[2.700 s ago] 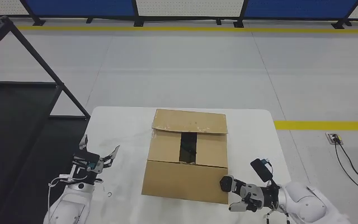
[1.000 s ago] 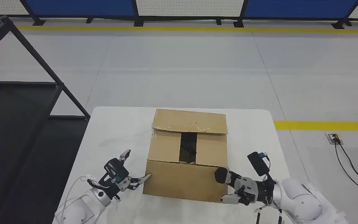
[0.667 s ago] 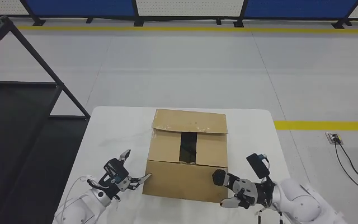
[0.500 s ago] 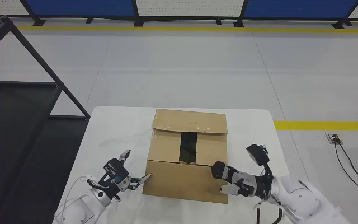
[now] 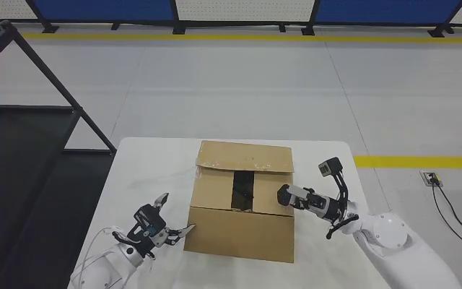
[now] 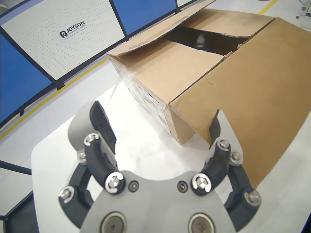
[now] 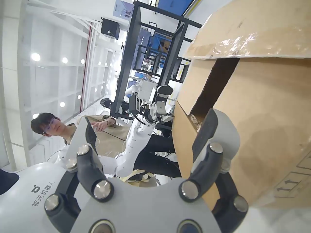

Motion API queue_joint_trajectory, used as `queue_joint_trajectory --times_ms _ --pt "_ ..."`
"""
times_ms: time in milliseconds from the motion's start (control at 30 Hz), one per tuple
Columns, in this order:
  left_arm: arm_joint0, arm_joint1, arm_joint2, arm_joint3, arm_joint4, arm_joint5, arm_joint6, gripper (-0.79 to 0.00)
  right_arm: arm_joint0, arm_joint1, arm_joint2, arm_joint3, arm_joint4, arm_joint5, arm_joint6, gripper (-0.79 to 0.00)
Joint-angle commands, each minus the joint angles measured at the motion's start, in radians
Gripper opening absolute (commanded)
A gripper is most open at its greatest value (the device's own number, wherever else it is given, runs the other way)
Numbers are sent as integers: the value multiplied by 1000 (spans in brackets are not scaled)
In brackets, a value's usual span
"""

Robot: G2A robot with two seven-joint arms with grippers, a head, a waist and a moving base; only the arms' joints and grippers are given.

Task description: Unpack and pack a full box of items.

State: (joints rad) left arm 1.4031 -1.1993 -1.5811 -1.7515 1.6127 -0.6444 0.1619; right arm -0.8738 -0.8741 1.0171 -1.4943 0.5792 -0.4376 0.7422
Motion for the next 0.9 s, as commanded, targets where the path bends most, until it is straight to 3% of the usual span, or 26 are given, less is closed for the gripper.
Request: queue_joint_trajectory --times_ms 0,200,533,867 --pt "0 0 0 0 0 0 0 0 0 0 0 0 0 0 0 0" --pt "0 0 0 0 0 0 0 0 -4 -2 0 -7 1 12 -12 0" --pt "0 0 0 0 0 0 0 0 49 -34 12 86 228 228 -30 0" --pt "0 0 0 0 0 0 0 0 86 -59 -1 141 235 337 -53 0"
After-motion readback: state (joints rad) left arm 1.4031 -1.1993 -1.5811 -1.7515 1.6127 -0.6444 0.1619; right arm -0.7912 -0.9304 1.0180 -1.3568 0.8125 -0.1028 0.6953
